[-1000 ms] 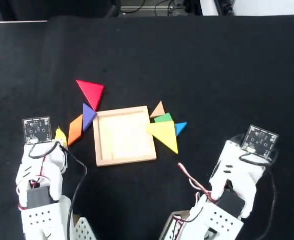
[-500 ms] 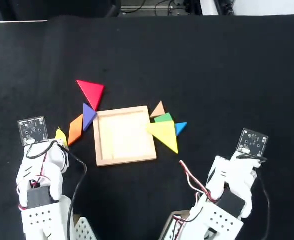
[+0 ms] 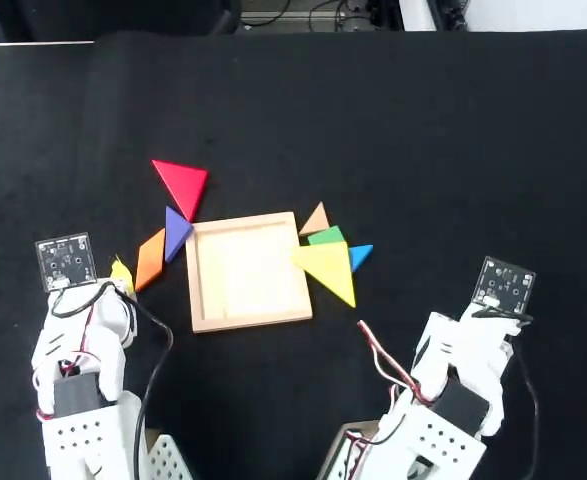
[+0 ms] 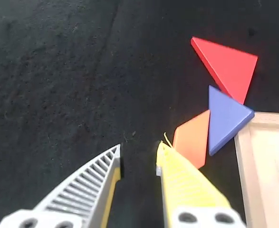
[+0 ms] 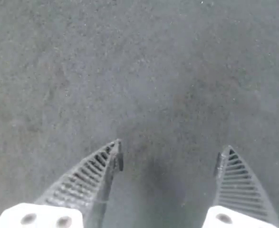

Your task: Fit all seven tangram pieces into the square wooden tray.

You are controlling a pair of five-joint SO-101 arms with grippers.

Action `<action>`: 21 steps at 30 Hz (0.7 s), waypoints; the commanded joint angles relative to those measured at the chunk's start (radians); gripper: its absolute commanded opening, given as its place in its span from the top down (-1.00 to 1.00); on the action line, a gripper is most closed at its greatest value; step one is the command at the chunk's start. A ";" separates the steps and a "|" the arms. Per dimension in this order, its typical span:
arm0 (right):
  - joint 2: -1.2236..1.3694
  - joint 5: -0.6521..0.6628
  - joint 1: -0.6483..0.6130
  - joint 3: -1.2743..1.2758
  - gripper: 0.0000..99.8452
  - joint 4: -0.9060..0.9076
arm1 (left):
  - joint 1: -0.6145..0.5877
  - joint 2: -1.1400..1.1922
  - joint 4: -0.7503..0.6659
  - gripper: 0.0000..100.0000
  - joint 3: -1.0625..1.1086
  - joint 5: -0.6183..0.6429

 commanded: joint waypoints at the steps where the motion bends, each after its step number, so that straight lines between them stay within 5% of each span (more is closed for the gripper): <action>1: -0.076 -0.005 0.011 -0.004 0.37 -0.005 | -0.012 -0.006 0.005 0.74 0.018 0.012; 21: -0.076 -0.009 -0.066 -0.004 0.37 0.141 | -0.004 -0.006 0.005 0.73 0.018 0.009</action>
